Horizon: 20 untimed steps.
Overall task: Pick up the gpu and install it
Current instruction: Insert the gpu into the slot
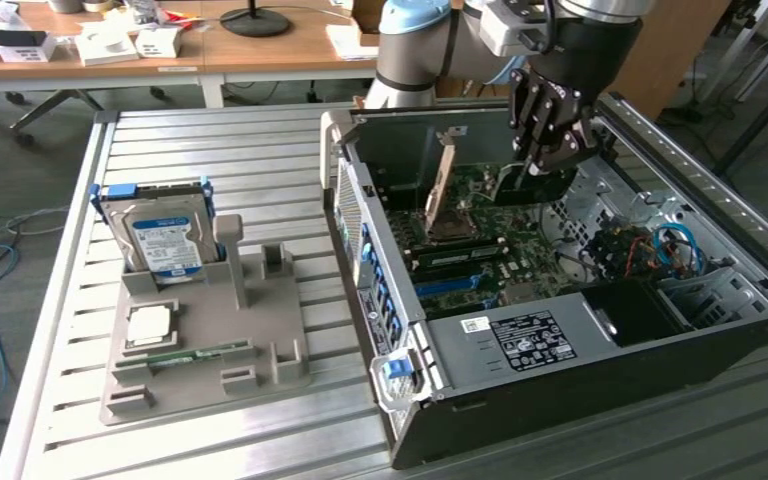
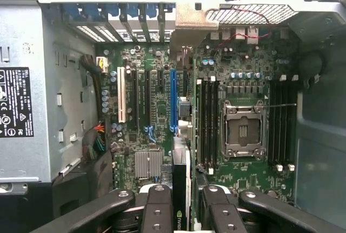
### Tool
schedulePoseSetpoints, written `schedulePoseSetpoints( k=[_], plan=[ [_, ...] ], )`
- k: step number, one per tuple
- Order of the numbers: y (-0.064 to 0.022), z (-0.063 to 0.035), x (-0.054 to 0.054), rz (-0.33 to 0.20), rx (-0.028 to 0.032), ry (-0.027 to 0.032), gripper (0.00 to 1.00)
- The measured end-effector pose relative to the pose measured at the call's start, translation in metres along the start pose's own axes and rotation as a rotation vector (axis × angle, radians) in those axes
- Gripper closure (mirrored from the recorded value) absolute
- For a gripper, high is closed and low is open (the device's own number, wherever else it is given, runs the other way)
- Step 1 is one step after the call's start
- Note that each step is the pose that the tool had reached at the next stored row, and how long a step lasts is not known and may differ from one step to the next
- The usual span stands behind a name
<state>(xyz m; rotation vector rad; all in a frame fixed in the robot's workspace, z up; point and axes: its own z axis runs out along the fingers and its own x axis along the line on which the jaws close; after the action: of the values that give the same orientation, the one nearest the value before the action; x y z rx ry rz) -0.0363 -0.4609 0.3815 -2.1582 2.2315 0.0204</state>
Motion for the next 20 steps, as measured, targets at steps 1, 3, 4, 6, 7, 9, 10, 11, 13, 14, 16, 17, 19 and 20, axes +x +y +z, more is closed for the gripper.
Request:
schedulePoseSetpoints(
  k=[1,3,4,6,7,9,10,11,13,14,16,17,19,20],
  plan=[
    [0.0,0.0,0.0,0.0,0.0,0.0,0.74],
    [0.0,0.0001,0.0,0.0,0.0,-0.0001,0.74],
    [0.0,0.0001,0.0,0.0,0.0,-0.0001,0.74],
    [0.0,0.0017,0.0,0.0,0.0002,-0.0006,0.74],
    [0.0001,0.0026,0.0,0.0,0.0001,-0.0003,0.74],
    [0.0001,0.0052,0.0,0.0,0.0001,-0.0003,0.74],
    [0.0001,0.0067,0.0,0.0,0.0,-0.0002,0.74],
    [0.0002,0.008,0.0,0.0,0.0,-0.0002,0.74],
    [0.0002,0.0097,0.0,0.0,0.0,-0.0001,0.74],
    [0.0002,0.0106,0.0,0.0,0.0001,-0.0002,0.74],
    [0.0002,0.0127,0.0,0.0,0.0001,-0.0002,0.74],
    [0.0003,0.0138,0.001,0.0,0.0,-0.0003,0.74],
    [0.0003,0.0161,0.001,0.0,0.0001,-0.0003,0.74],
    [0.0004,0.0176,0.001,0.0,0.0001,-0.0002,0.74]
  ],
)
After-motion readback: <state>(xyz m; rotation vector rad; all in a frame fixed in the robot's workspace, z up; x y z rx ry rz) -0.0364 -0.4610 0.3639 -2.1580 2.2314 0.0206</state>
